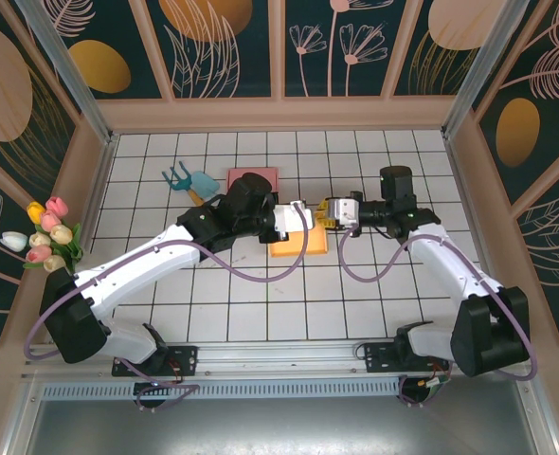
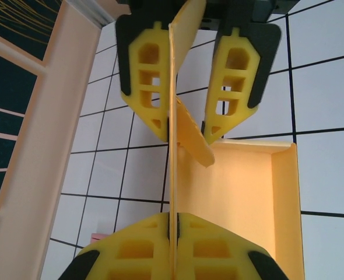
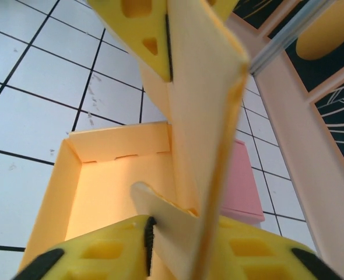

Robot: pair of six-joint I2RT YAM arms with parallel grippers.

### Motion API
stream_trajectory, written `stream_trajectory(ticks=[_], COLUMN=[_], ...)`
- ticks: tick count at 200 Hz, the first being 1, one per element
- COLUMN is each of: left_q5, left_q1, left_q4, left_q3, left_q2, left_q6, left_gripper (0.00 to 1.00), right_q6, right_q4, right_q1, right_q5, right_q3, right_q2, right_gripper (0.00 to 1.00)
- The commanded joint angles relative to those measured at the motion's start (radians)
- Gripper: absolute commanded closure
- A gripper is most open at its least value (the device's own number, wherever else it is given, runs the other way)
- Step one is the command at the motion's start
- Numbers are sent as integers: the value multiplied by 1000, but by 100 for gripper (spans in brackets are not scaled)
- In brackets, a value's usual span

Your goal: Fold the paper box

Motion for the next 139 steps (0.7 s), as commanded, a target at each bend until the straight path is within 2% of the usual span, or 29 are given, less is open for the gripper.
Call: stream_trajectory(ticks=[1, 17, 35, 51, 61, 71, 90, 105, 119, 139], left_q5=[69, 65, 10, -82, -142, -204, -285, -401, -544, -721], left_q1=[-4, -4, -4, -4, -4, -4, -4, -3, -3, 7], left_q4=[3, 26, 95, 204, 261, 329, 463, 528, 489, 306], left_q3=[-15, -27, -57, -100, -121, -154, -268, -365, -412, -385], left_q2=[-7, -16, -35, -69, -98, -143, -262, -360, -429, -464], left_q6=[-9, -17, -56, -162, -269, -389, -638, -836, -1004, -1193], left_gripper=[100, 100, 100, 83, 78, 65, 61, 55, 42, 38], right_q6=[-55, -60, -53, -21, -1, 24, 84, 105, 112, 125], right_q4=[-47, -54, -54, -32, -8, 26, 95, 118, 126, 147], right_q1=[17, 18, 19, 13, 6, -1, -17, -23, -25, -30], right_q5=[-110, -113, -99, -71, -55, -47, -47, -47, -30, -8], right_q3=[41, 43, 42, 33, 21, 5, -16, -26, -35, -50], right_q2=[6, 6, 7, 7, 4, 3, 3, 4, 3, 4], right_gripper=[79, 88, 96, 98, 99, 100, 100, 100, 100, 100])
